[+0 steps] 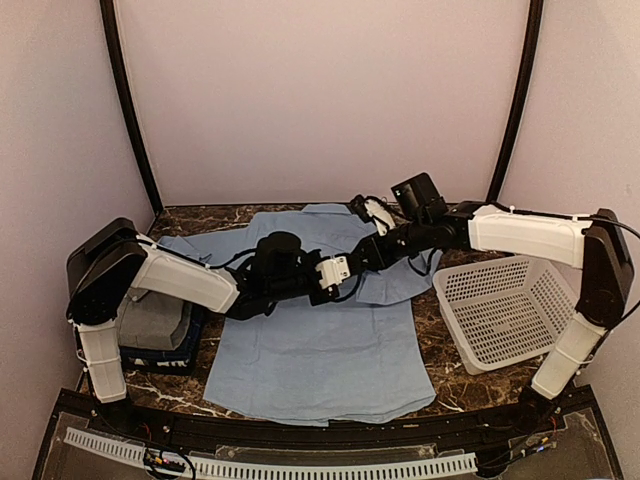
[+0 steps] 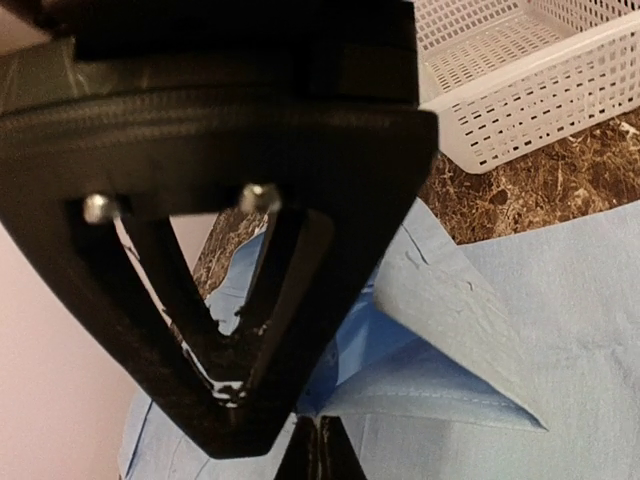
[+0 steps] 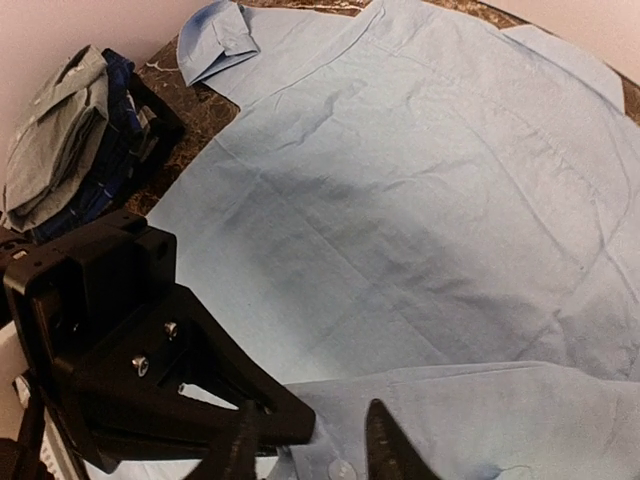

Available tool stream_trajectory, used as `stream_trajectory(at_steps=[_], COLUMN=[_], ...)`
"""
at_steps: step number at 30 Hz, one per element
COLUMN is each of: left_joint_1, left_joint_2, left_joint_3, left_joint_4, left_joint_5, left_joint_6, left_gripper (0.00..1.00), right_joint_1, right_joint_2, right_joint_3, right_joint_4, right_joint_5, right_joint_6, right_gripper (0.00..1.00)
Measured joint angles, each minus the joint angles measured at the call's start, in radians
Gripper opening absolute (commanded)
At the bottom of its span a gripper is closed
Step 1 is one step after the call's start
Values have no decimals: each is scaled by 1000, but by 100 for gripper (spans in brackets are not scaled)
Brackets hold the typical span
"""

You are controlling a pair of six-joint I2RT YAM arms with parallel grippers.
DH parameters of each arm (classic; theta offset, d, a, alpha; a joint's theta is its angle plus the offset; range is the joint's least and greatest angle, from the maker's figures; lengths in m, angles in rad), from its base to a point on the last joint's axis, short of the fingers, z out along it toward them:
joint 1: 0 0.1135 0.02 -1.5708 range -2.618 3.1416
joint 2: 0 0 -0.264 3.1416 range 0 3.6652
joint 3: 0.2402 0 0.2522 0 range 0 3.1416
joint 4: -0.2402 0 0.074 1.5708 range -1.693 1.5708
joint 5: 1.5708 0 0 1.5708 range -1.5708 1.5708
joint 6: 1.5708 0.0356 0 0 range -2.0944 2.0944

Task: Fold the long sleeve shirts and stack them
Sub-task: Pass from the right arm to the left, then pick up the flattened shirt from the center of the board.

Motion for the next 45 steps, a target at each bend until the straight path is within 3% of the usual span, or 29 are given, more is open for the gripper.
stream_trajectory(at_steps=[4, 12, 18, 24, 27, 33, 45], left_joint_1=[0, 48, 232, 430, 489, 508, 602], left_joint_2=[0, 0, 0, 2, 2, -6, -198], left_joint_3=[2, 123, 267, 279, 256, 242, 177], left_joint_4=[-2, -171, -286, -332, -340, -434, -562], left_joint_5=[-22, -26, 120, 274, 321, 328, 206], left_joint_6=[-95, -430, -844, -1308, -1468, -1564, -1562], left_gripper=[0, 0, 0, 0, 0, 0, 0], right_joint_1=[0, -14, -48, -60, -60, -60, 4], right_joint_2=[-48, -180, -219, -223, -224, -250, -358], right_joint_3=[-2, -1, -12, -43, -57, -113, -328], right_joint_4=[6, 41, 56, 61, 58, 46, -46], right_joint_5=[69, 273, 358, 390, 396, 391, 389], right_joint_6=[26, 94, 148, 195, 214, 251, 382], right_gripper=[62, 67, 67, 67, 67, 66, 61])
